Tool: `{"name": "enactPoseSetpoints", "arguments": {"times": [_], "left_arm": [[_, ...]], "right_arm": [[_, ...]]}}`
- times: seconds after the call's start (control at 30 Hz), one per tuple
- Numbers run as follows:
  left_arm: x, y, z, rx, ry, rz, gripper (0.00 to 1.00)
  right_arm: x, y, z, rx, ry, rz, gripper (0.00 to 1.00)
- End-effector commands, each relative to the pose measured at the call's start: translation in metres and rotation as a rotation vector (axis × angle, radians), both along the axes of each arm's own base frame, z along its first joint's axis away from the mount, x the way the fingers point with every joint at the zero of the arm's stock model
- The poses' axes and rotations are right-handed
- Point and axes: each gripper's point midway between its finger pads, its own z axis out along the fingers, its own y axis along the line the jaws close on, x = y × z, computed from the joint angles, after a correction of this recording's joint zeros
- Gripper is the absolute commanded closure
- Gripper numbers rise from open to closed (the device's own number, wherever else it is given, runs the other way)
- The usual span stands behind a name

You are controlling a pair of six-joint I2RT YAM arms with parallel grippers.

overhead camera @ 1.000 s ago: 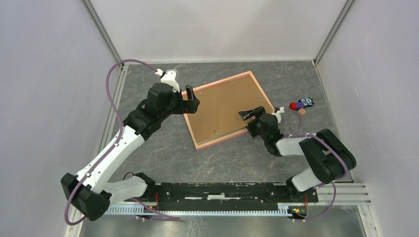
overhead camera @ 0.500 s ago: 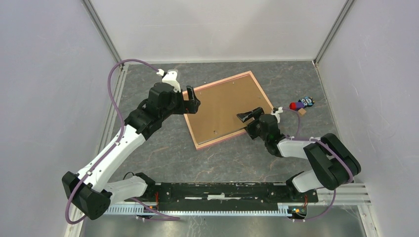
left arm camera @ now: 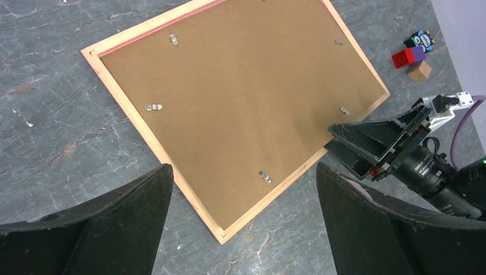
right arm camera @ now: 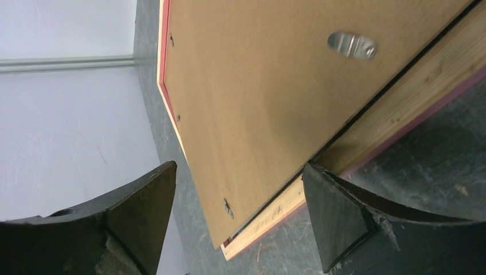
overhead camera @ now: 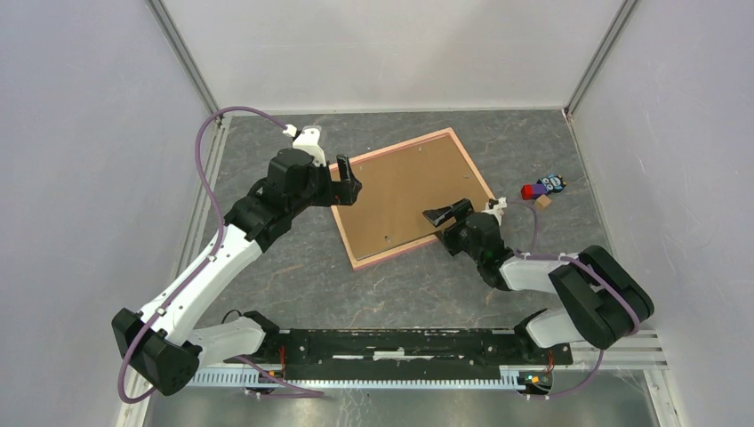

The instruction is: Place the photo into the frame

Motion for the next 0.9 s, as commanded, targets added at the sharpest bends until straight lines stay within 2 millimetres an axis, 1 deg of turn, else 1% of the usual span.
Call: {"name": "enactPoseSetpoints", "arguments": {"times": [0.0, 0.23, 0.37, 0.47, 0.57, 0.7, 0.87], "left_arm": [[0.006, -0.002, 0.007, -0.016, -0.033, 0.002, 0.00], [0.006, -0.001, 0.006, -0.014, -0.031, 0.004, 0.00], [0.007, -0.001, 0.005, -0.013, -0.028, 0.004, 0.00], [0.007, -0.002, 0.004, -0.010, -0.026, 0.006, 0.00], [0.008, -0.002, 0.003, -0.009, -0.023, 0.005, 0.00], [0.008, -0.002, 0.001, -0.007, -0.019, 0.004, 0.00], [0.008, -0.002, 0.003, -0.010, -0.022, 0.004, 0.00]], "right_arm": [[-0.013, 0.003, -0.003, -0.009, 0.010, 0.010, 0.14], [-0.016, 0.012, -0.003, -0.021, 0.001, 0.036, 0.14], [-0.013, 0.016, 0.000, -0.054, -0.020, 0.058, 0.14], [-0.011, 0.016, 0.002, -0.089, -0.032, 0.062, 0.15], [-0.011, 0.013, -0.002, -0.105, -0.023, 0.052, 0.14], [-0.009, 0.011, -0.015, -0.122, 0.003, 0.037, 0.14], [-0.006, 0.016, -0.022, -0.125, 0.021, 0.050, 0.15]]}}
